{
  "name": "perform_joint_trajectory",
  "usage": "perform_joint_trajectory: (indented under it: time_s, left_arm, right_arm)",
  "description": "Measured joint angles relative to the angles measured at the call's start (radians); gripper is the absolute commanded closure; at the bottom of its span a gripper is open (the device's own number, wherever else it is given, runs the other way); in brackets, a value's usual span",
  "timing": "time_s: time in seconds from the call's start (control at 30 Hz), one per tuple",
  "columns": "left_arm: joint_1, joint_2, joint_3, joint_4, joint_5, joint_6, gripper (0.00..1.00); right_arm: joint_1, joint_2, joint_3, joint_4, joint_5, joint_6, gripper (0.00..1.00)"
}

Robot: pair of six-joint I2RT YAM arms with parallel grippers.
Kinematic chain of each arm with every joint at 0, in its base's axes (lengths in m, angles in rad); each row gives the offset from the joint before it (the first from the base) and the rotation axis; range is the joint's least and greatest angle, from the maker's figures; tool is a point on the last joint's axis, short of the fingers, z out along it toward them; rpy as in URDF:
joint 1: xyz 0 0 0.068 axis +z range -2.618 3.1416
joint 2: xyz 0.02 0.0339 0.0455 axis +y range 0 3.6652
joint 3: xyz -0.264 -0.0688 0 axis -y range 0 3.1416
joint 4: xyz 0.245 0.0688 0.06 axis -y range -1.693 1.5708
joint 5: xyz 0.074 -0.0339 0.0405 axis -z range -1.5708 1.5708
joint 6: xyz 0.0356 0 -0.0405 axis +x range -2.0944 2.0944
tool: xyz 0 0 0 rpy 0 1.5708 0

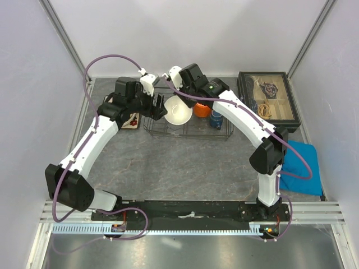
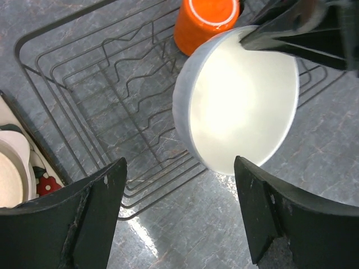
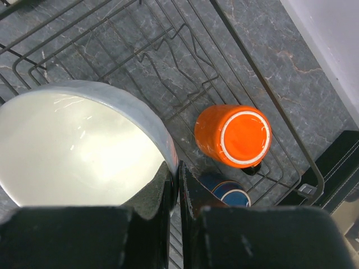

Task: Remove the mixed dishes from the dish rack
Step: Place the bowl at the center of the board.

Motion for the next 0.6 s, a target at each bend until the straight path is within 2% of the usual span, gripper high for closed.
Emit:
perform_joint_trajectory:
  time_s: [0.23,0.6]
  left_arm:
    - [-0.048,0.055,0.000,0.019,-0.086,-0.002,0.21]
    - [-0.085,0.085,0.007,0.031,-0.135,-0.001,0.40]
  right_arm:
    - [0.000,0.000,0.003,-0.001,-0.026,0.047,1.00]
    - [-0.004,-0.014,0.003,-0.007,-0.056,0.097,1.00]
